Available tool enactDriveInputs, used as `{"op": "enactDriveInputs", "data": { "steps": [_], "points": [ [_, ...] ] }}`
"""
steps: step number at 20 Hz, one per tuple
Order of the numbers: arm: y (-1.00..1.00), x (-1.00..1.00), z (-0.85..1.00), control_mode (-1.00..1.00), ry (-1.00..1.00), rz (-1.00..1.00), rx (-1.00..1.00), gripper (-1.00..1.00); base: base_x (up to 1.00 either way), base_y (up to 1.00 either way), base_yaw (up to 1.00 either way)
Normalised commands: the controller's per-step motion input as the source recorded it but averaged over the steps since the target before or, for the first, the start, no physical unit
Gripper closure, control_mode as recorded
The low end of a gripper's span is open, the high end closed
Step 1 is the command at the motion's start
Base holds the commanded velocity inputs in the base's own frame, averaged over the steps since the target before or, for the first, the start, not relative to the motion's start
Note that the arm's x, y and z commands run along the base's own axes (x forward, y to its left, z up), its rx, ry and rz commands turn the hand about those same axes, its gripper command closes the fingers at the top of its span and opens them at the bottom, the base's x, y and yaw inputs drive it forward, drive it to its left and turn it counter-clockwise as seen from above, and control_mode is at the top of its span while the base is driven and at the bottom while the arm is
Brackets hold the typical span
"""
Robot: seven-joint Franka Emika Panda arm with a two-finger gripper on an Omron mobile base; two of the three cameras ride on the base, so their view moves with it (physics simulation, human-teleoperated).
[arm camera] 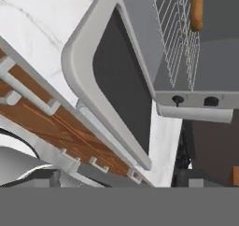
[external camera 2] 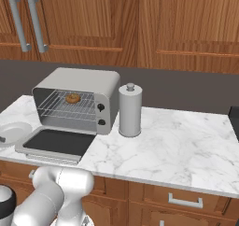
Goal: Pick up the bagel from the plate, place it on the toaster oven rack, close the door, and set the timer.
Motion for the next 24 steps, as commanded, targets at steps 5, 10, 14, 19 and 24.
{"op": "enactDriveInputs", "data": {
  "steps": [5,10,14,19,24],
  "points": [
    [0.0,0.22,-0.21,-1.0,-0.14,0.0,-0.05,-1.0,0.0,0.0,0.0],
    [-0.08,0.32,-0.15,-1.0,-0.05,0.0,-0.03,-1.0,0.0,0.0,0.0],
    [0.0,0.26,-0.25,-1.0,0.0,0.0,-0.06,-1.0,0.0,0.0,0.0],
    [0.0,0.23,-0.27,-1.0,0.0,0.0,-0.07,-1.0,0.0,0.0,0.0],
    [0.0,0.29,-0.17,-1.0,0.0,0.0,-0.07,-1.0,0.0,0.0,0.0]
  ]
}}
